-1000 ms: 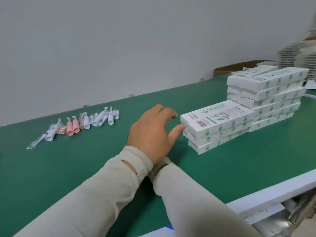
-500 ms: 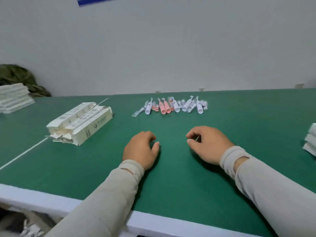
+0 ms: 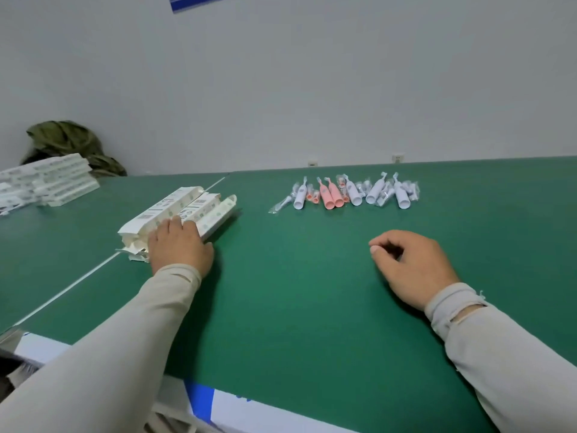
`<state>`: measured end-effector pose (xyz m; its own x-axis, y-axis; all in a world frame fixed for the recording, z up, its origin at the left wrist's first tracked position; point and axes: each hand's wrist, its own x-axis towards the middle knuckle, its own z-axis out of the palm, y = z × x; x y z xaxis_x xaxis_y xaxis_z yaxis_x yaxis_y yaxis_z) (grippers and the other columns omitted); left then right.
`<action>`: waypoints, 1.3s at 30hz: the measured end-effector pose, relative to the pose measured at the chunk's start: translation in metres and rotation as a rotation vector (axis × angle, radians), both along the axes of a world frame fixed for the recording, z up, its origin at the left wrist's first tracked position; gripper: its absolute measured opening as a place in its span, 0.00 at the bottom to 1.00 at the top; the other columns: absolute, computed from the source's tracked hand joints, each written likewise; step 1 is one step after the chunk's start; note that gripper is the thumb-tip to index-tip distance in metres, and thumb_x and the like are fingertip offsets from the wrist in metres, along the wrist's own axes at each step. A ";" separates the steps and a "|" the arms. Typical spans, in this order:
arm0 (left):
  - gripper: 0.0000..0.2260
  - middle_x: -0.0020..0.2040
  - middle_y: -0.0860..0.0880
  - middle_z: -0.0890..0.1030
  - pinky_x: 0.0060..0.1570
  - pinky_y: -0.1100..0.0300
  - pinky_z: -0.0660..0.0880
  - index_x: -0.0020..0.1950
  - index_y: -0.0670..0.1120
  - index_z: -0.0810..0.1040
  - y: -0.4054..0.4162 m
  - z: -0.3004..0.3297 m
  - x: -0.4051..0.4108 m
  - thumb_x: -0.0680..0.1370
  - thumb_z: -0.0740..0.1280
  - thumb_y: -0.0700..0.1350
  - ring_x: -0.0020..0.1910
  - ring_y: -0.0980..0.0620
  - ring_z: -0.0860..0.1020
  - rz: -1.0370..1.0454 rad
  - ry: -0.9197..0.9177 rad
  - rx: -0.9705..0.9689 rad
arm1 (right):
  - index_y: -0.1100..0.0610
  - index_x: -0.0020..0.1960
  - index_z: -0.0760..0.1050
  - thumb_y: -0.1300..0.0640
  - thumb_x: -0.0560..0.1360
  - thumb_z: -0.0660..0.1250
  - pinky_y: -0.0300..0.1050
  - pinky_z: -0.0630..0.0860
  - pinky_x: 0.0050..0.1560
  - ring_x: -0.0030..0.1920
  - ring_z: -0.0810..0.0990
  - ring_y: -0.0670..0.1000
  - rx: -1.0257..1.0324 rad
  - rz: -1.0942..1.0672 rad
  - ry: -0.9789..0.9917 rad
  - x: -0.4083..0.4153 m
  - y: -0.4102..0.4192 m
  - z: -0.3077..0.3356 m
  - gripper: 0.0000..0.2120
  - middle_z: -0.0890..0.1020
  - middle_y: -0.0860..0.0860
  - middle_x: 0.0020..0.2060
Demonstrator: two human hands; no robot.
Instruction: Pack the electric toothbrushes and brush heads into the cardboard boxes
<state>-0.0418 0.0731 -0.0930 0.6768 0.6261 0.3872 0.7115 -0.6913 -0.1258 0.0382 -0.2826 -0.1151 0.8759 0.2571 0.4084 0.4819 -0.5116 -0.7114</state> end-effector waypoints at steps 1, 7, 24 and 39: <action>0.21 0.67 0.42 0.74 0.67 0.48 0.65 0.66 0.44 0.72 -0.004 -0.002 -0.001 0.78 0.63 0.55 0.68 0.41 0.69 -0.034 -0.022 0.031 | 0.41 0.36 0.77 0.55 0.75 0.70 0.30 0.70 0.41 0.39 0.79 0.37 0.001 0.004 0.003 0.000 0.002 0.000 0.12 0.82 0.37 0.36; 0.12 0.50 0.42 0.81 0.42 0.51 0.71 0.59 0.47 0.68 -0.022 0.004 0.006 0.76 0.61 0.39 0.49 0.39 0.79 -0.083 -0.111 -0.106 | 0.40 0.36 0.77 0.55 0.75 0.70 0.37 0.74 0.43 0.39 0.80 0.39 -0.012 0.047 0.002 -0.003 0.004 -0.002 0.12 0.82 0.37 0.36; 0.22 0.55 0.42 0.80 0.48 0.51 0.74 0.60 0.45 0.72 -0.053 0.011 0.020 0.77 0.67 0.60 0.49 0.41 0.78 -0.026 -0.146 -0.433 | 0.45 0.38 0.79 0.54 0.75 0.68 0.35 0.73 0.39 0.33 0.77 0.37 0.059 0.065 0.061 0.001 -0.002 -0.004 0.07 0.79 0.29 0.32; 0.31 0.61 0.38 0.76 0.59 0.40 0.75 0.72 0.49 0.70 -0.258 -0.005 0.081 0.74 0.64 0.65 0.59 0.39 0.78 -0.730 -0.847 -2.369 | 0.42 0.41 0.82 0.33 0.70 0.65 0.43 0.75 0.32 0.31 0.77 0.45 0.646 0.107 0.407 0.004 -0.021 0.012 0.15 0.82 0.43 0.32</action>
